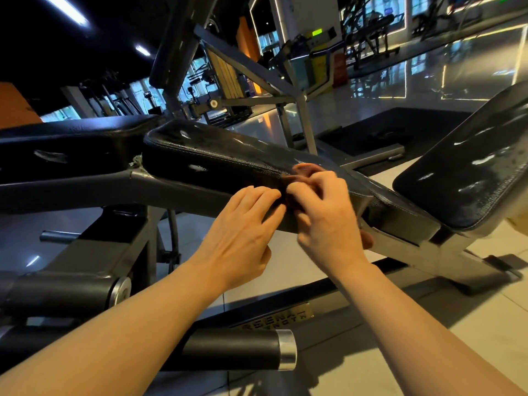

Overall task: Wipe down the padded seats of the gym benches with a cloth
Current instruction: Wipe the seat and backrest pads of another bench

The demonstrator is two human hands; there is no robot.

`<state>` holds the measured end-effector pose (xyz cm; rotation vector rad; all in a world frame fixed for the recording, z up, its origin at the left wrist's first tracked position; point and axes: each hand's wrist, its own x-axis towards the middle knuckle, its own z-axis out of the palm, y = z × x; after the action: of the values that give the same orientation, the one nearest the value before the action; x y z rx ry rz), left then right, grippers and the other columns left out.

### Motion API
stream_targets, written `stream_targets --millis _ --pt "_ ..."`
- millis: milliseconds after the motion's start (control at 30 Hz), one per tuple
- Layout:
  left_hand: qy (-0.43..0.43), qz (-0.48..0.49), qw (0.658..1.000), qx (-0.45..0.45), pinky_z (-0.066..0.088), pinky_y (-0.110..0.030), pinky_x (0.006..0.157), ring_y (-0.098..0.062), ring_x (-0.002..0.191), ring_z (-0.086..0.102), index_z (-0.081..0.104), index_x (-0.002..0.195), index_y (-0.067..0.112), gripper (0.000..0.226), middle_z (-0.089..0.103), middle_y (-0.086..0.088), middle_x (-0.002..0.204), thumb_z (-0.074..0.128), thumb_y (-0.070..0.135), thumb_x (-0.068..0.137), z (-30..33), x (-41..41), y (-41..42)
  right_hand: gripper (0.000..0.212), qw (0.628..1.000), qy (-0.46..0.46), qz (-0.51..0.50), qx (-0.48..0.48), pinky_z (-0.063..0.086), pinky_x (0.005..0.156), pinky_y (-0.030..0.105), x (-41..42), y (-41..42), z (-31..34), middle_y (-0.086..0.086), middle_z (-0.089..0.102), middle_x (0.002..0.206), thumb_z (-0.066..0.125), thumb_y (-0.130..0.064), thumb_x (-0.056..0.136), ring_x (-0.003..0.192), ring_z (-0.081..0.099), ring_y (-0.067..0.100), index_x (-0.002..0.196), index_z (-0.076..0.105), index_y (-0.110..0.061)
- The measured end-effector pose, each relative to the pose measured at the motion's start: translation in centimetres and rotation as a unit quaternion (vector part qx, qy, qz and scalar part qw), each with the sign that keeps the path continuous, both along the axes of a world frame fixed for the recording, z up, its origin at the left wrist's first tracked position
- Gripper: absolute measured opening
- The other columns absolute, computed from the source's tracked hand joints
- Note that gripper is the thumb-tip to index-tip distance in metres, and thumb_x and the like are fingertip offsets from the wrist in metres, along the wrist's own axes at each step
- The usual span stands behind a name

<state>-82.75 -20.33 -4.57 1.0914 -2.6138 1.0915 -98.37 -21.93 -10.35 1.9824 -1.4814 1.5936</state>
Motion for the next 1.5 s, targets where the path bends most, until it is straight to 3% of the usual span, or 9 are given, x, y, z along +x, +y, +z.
stream_targets --millis 400,567,733,833,933,1067,1233,1400,1500 --pt "0.013 0.008 1.000 -0.017 0.034 -0.046 0.107 -0.034 0.121 0.050 0.064 0.117 0.006 0.059 0.057 -0.018 0.128 0.077 0.021 0.062 0.2 -0.3 0.3 0.038 0.999 -0.026 -0.036 0.011 0.045 0.077 0.030 -1.2 0.9 0.3 0.013 0.053 0.116 0.077 -0.005 0.068 0.103 0.048 0.028 0.102 0.062 -0.015" --pt "0.045 0.012 0.999 -0.026 0.036 -0.045 0.107 -0.032 0.118 0.050 0.065 0.111 0.005 0.046 0.058 -0.016 0.124 0.069 0.021 0.068 0.4 0.0 0.2 0.013 0.996 -0.033 0.049 -0.063 0.031 0.082 0.013 -0.1 0.8 1.7 0.004 0.054 0.107 0.071 -0.022 0.083 0.099 0.044 0.017 0.086 0.060 -0.015" --pt "0.038 0.016 0.998 -0.045 0.040 -0.045 0.104 -0.034 0.115 0.053 0.067 0.110 0.001 0.050 0.059 -0.018 0.121 0.074 0.022 0.065 0.3 -0.1 -0.1 0.034 0.992 -0.115 0.006 -0.040 0.051 0.078 0.030 -3.1 -0.3 -1.1 0.010 0.051 0.105 0.072 -0.002 0.080 0.092 0.051 0.020 0.106 0.052 -0.010" --pt "0.039 0.016 0.998 -0.041 0.040 -0.045 0.104 -0.034 0.114 0.054 0.067 0.108 0.002 0.048 0.060 -0.018 0.120 0.076 0.021 0.065 0.3 -0.1 -0.1 0.038 0.998 -0.003 -0.056 -0.008 0.044 0.087 0.031 -4.6 -0.1 -3.6 0.018 0.055 0.117 0.076 0.000 0.073 0.106 0.053 0.032 0.108 0.062 -0.004" --pt "0.036 0.012 0.999 -0.033 0.041 -0.045 0.103 -0.034 0.114 0.054 0.067 0.107 0.002 0.048 0.059 -0.018 0.120 0.076 0.021 0.064 0.3 -0.2 0.0 0.032 0.991 -0.079 -0.084 0.067 0.044 0.092 0.033 -4.9 0.4 -5.4 0.016 0.053 0.125 0.075 0.008 0.072 0.112 0.054 0.032 0.100 0.066 -0.004" --pt "0.037 0.014 0.999 -0.019 0.040 -0.044 0.104 -0.032 0.115 0.050 0.067 0.106 0.003 0.047 0.058 -0.017 0.122 0.076 0.022 0.064 0.2 -0.1 -0.1 0.019 0.988 -0.110 -0.086 -0.066 0.053 0.080 0.034 -2.3 0.3 -2.5 0.019 0.056 0.105 0.070 0.009 0.077 0.093 0.057 0.028 0.092 0.063 -0.001" --pt "0.054 0.022 0.998 -0.016 0.039 -0.042 0.104 -0.030 0.113 0.051 0.067 0.098 0.004 0.032 0.059 -0.015 0.117 0.066 0.022 0.072 0.4 0.0 0.0 0.016 0.976 -0.126 0.023 -0.178 0.047 0.084 0.022 2.2 0.1 3.6 0.021 0.054 0.109 0.068 -0.002 0.084 0.100 0.050 0.020 0.099 0.063 0.001" --pt "0.130 0.053 0.989 -0.036 0.043 -0.036 0.090 -0.026 0.099 0.054 0.066 0.095 0.007 0.025 0.059 -0.010 0.103 0.057 0.023 0.077 1.0 0.5 0.1 0.042 0.993 0.031 0.047 -0.100 0.038 0.108 0.051 0.1 -2.2 0.5 0.013 0.054 0.133 0.059 -0.022 0.093 0.125 0.048 0.028 0.133 0.055 -0.009" --pt "0.120 0.059 0.990 -0.039 0.044 -0.038 0.090 -0.026 0.098 0.054 0.066 0.095 0.007 0.026 0.060 -0.010 0.101 0.060 0.023 0.076 0.8 0.4 -0.2 0.048 0.990 0.085 0.004 -0.113 0.042 0.103 0.043 -1.5 -2.7 -1.6 0.015 0.053 0.137 0.059 -0.022 0.091 0.125 0.047 0.032 0.138 0.052 -0.013"
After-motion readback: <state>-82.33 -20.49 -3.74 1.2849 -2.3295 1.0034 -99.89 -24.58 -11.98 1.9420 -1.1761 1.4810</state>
